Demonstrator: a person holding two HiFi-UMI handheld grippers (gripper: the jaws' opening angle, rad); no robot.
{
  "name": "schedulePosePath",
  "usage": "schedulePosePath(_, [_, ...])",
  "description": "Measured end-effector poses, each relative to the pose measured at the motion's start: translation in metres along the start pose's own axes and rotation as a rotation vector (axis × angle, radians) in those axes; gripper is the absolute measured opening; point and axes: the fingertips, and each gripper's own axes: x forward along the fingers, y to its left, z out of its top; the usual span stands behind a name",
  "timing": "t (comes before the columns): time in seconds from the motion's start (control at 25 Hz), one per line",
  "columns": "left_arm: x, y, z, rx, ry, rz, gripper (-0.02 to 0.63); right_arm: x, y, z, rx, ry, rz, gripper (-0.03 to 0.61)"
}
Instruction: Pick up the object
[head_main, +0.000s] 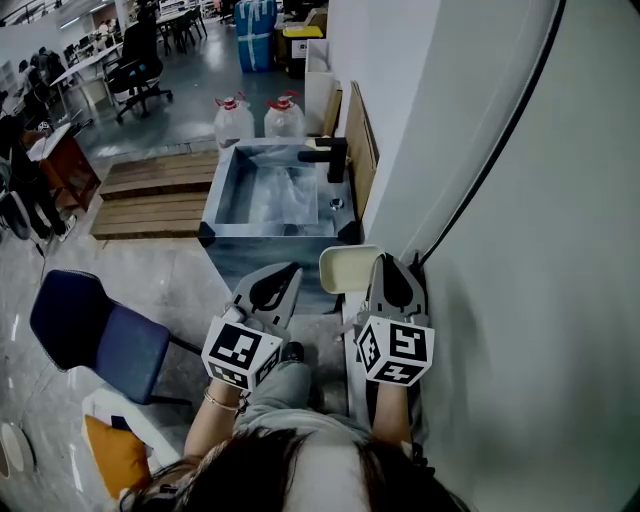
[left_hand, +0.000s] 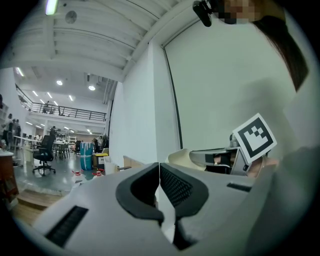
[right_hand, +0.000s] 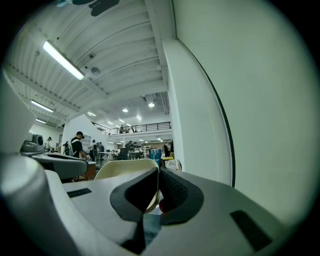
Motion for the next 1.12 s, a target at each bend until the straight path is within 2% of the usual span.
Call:
schedulePosePath(0.92, [0.042, 0.002, -0.008, -0.012, 0.014, -0.031, 0.009, 0.020, -0.020, -0.013, 0.004, 0.035, -0.005, 0.032])
schedulePosePath(1.12, [0.048, 0.009, -0.013, -0.017, 0.013, -0.016, 0.009, 0.030, -0.021, -0.017, 0.002, 0.037, 0.006, 0.032])
